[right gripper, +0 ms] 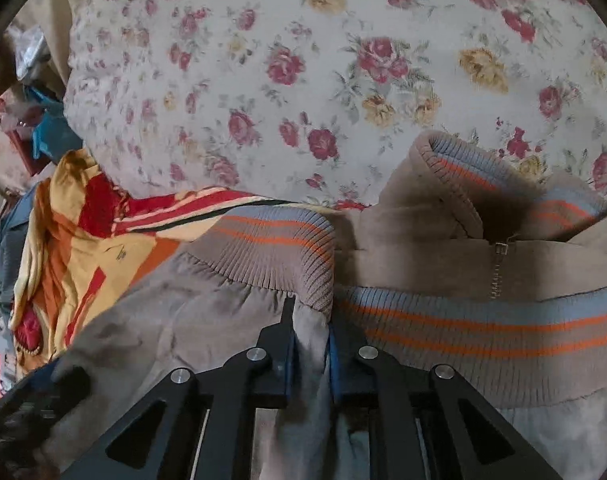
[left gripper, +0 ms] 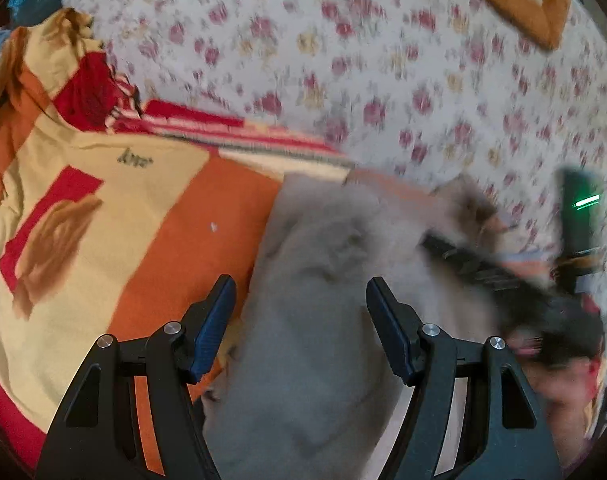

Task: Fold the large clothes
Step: 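Lift the hem with both grippers and fold it toward the collar, then lay the hem onto the collar and open both grippers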

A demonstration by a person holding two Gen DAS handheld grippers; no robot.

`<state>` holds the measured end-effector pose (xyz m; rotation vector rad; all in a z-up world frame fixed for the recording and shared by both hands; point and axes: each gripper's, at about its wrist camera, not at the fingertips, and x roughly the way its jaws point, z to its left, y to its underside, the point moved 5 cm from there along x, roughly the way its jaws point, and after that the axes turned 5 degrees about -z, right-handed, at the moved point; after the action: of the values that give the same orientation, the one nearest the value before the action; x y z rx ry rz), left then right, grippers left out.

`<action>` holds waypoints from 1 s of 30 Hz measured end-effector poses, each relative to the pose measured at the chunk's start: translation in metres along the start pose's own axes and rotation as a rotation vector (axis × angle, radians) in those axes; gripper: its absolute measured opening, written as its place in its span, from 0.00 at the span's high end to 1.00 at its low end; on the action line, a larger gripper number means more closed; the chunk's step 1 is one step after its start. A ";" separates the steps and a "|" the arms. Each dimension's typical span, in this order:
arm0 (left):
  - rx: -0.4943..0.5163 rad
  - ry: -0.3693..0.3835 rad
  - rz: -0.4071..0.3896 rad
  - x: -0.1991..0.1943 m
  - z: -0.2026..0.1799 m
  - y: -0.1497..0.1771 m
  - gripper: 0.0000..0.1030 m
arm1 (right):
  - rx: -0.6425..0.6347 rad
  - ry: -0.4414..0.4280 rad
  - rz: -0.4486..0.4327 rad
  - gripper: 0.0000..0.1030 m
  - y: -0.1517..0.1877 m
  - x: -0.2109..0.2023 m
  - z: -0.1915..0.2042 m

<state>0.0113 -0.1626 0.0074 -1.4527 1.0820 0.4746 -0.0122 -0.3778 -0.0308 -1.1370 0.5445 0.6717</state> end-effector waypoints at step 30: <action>0.004 -0.085 -0.014 0.023 0.008 0.005 0.25 | 0.088 0.431 -0.144 0.45 0.020 -0.143 -0.198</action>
<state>0.0207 -0.1621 -0.0156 -1.4228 1.0043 0.5197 -0.1359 -0.5887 -0.0090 -1.2304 0.8387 0.2724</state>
